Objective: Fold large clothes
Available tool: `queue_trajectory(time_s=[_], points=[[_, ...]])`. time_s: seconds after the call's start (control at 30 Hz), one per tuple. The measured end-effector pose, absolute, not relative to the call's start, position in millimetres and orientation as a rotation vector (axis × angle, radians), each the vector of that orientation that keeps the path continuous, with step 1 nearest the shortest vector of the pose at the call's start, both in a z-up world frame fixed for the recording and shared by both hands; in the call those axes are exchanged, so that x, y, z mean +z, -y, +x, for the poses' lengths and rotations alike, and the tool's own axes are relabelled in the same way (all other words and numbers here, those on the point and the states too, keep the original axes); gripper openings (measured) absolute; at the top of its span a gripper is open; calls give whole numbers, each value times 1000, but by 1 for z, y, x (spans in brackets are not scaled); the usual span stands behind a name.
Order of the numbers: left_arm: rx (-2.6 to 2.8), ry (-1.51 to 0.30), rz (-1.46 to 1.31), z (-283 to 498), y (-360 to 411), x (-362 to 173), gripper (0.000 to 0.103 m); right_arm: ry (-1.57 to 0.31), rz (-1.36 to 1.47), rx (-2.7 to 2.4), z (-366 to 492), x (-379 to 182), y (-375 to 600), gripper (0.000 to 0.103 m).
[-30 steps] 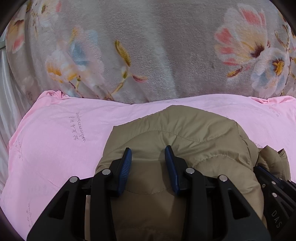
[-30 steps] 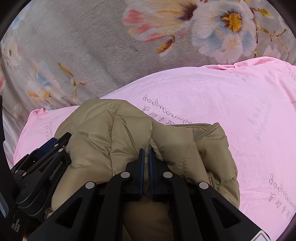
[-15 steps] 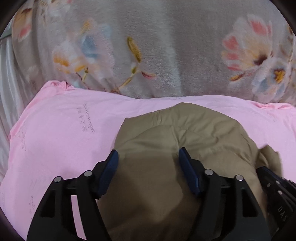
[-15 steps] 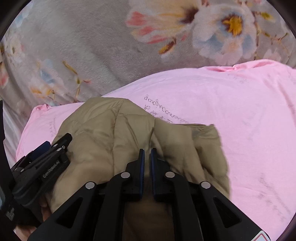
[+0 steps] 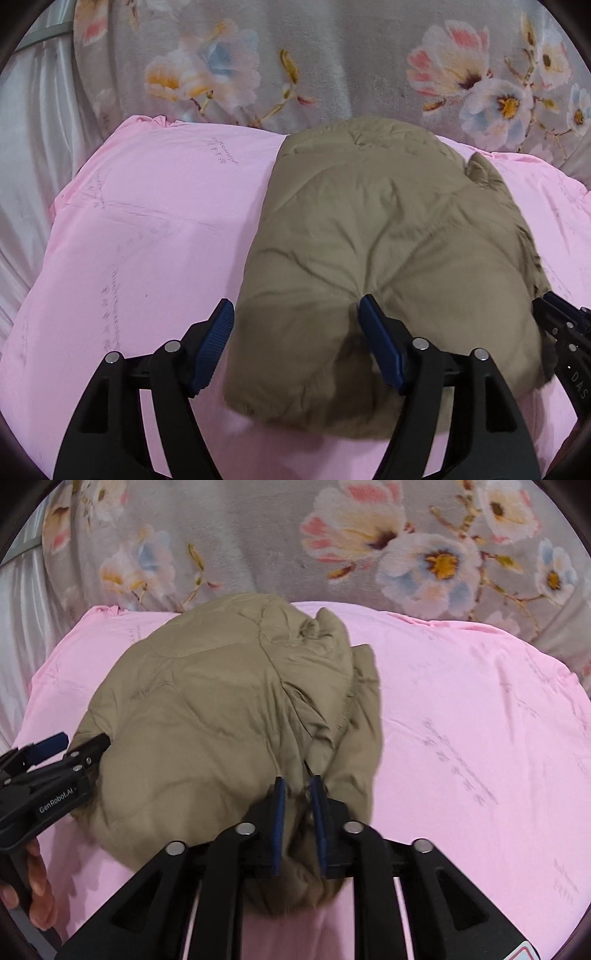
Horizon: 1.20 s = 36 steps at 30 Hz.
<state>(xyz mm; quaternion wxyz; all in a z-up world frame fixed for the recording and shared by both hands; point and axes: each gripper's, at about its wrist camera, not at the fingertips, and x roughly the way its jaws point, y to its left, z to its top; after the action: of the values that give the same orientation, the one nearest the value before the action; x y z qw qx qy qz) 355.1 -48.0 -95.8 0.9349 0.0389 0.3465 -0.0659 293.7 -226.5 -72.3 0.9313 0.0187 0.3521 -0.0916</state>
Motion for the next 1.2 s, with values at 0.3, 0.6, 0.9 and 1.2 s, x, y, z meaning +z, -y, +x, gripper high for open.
queue_trajectory(time_s=[0.3,0.6,0.9,1.2], points=[[-108,-667,82,272,41,-102,94,-640,-23,-246,199,-81,204,82],[-33,-633,88,223,39,-122,98,-606,36,-276,160,-96,204,87],[-23,-640,52,228,32,-123,98,-625,51,-268,163,-100,204,87],[-29,-623,58,225,35,-121,98,-605,29,-271,161,-98,201,87]])
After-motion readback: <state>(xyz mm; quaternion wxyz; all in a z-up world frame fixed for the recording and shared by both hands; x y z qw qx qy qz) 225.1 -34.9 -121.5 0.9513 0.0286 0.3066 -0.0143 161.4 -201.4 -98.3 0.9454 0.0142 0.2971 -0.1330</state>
